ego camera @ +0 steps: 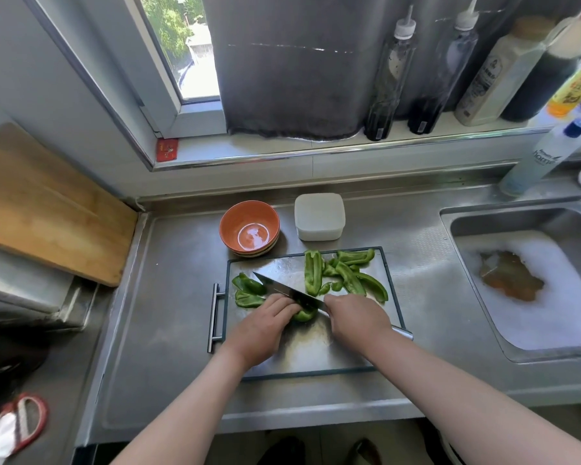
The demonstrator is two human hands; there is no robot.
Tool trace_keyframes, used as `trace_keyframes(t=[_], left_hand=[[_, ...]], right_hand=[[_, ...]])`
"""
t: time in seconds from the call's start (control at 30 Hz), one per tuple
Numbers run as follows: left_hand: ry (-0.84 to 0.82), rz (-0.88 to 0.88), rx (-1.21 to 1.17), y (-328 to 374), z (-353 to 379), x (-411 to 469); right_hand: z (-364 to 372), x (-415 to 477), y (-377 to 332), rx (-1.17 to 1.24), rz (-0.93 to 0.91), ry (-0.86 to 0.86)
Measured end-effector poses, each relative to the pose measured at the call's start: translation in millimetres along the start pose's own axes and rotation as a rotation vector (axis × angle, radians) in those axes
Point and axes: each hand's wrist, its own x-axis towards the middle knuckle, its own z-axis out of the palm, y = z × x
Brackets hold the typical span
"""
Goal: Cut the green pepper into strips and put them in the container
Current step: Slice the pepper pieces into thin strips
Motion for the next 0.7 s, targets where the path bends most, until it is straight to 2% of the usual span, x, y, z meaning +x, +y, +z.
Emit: trace_keyframes(t=[0.17, 0.5, 0.6, 0.7], left_hand=[[-0.013, 0.016, 0.002, -4, 2, -7], [-0.029, 0.033, 0.013, 4, 2, -27], [0.067, -0.011, -0.003, 8, -1, -15], [0.192, -0.194, -0.059, 10, -1, 7]], right_hand=[[15, -6, 21, 0.045, 0.034, -0.009], [5, 5, 8, 0.181, 0.056, 0.010], [-2, 0, 15, 0.244, 0.082, 0.031], [-9, -4, 19, 0.297, 0.105, 0.099]])
